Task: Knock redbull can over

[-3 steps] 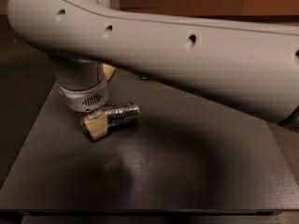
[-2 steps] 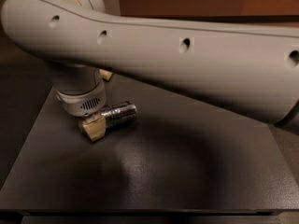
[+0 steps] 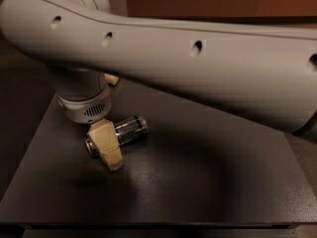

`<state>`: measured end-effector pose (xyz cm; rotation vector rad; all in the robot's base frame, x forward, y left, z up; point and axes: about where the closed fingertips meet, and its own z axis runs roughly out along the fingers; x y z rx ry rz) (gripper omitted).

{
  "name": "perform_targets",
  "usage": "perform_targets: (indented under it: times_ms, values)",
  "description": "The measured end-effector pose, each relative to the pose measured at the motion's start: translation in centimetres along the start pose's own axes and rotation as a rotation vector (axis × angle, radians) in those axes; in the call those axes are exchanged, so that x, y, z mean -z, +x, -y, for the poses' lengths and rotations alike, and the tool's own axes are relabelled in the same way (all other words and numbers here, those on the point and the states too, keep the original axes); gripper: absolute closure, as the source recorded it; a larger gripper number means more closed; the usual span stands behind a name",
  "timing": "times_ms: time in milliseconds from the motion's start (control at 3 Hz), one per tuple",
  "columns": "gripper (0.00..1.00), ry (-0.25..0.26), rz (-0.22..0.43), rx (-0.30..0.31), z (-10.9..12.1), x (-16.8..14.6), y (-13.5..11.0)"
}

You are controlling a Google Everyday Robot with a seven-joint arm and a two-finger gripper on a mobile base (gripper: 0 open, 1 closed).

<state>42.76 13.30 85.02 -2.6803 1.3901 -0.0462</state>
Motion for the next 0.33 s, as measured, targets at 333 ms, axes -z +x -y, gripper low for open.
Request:
perform_targets:
  times_ms: [333]
  values:
    - [0.0,0.0,0.0,0.0,0.0,0.0,0.0]
